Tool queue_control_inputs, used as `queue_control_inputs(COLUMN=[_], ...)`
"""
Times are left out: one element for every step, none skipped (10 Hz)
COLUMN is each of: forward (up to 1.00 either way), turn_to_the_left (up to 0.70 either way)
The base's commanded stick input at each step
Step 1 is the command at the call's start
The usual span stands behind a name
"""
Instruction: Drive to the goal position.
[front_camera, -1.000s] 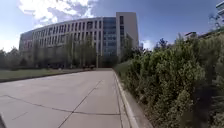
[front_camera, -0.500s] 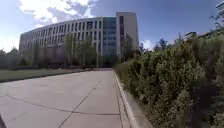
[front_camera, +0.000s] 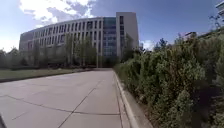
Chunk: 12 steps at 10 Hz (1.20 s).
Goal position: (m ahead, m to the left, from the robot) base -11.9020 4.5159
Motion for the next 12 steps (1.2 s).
queue_control_inputs(forward=[0.04, 0.05, 0.04, 0.04, 0.04, 0.04, 0.04, 0.04, 0.05, 0.05, 0.05, 0.05], turn_to_the_left=[0.0, 0.0, 0.0, 0.0, 0.0, 0.0, 0.0, 0.0, 0.0, 0.0, 0.0, 0.0])
